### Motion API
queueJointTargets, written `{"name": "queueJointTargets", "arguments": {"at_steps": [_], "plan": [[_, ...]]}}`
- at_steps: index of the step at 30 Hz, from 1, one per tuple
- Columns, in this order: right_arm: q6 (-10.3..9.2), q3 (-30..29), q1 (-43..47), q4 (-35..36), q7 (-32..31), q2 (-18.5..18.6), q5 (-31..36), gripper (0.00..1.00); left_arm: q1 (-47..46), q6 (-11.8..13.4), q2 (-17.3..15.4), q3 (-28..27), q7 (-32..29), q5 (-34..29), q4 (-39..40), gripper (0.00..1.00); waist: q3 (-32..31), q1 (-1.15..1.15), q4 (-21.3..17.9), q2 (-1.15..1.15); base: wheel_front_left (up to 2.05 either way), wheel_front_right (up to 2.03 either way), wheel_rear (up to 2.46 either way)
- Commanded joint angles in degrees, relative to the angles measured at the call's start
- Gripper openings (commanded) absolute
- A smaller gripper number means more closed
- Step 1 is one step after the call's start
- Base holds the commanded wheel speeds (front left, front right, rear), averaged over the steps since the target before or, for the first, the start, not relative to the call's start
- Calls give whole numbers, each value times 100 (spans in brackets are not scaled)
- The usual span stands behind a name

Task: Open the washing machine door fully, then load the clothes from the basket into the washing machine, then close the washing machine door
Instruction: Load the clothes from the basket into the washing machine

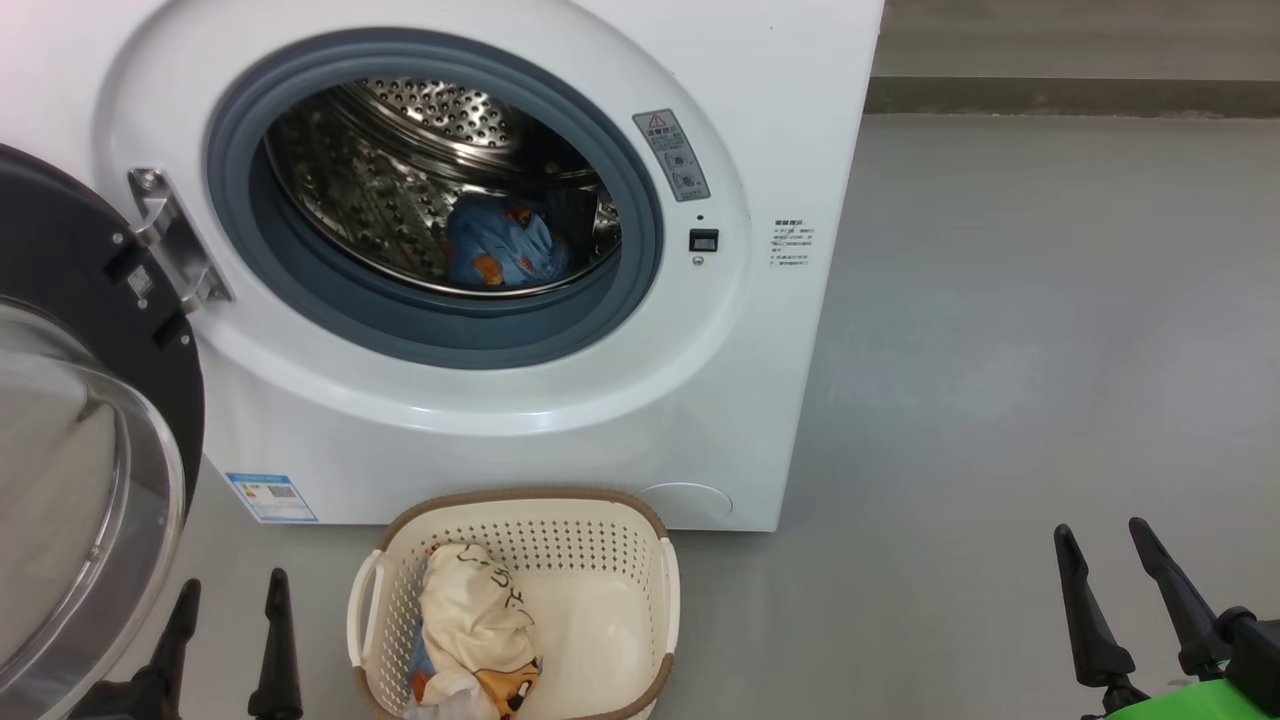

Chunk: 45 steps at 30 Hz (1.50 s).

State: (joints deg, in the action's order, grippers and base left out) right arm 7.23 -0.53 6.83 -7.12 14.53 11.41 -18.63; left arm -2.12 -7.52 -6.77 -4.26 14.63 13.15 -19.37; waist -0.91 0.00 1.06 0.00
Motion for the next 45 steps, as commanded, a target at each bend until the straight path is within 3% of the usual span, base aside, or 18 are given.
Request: {"name": "queueJointTargets", "arguments": {"at_steps": [1, 21, 31, 45], "plan": [[25, 65, -23, 156, 47, 129, -27, 100, -66, 4, -113, -226, 37, 26, 200, 100, 1, 0, -1, 0, 0, 0, 0], [25, 122, -119, 178, 47, 107, -28, 100, -159, 3, -61, -106, 37, 98, -153, 100, 218, 0, -106, 0, 0, 0, 0], [25, 199, -521, 204, 47, 8, -13, 100, -569, 3, 17, 22, 37, 162, -767, 100, 833, 0, -253, 0, 0, 0, 0], [25, 411, -1326, 220, 47, -215, 9, 100, -1724, 3, -144, 238, 37, 254, -2129, 100, 1898, 0, -574, 0, 0, 0, 0]]}}
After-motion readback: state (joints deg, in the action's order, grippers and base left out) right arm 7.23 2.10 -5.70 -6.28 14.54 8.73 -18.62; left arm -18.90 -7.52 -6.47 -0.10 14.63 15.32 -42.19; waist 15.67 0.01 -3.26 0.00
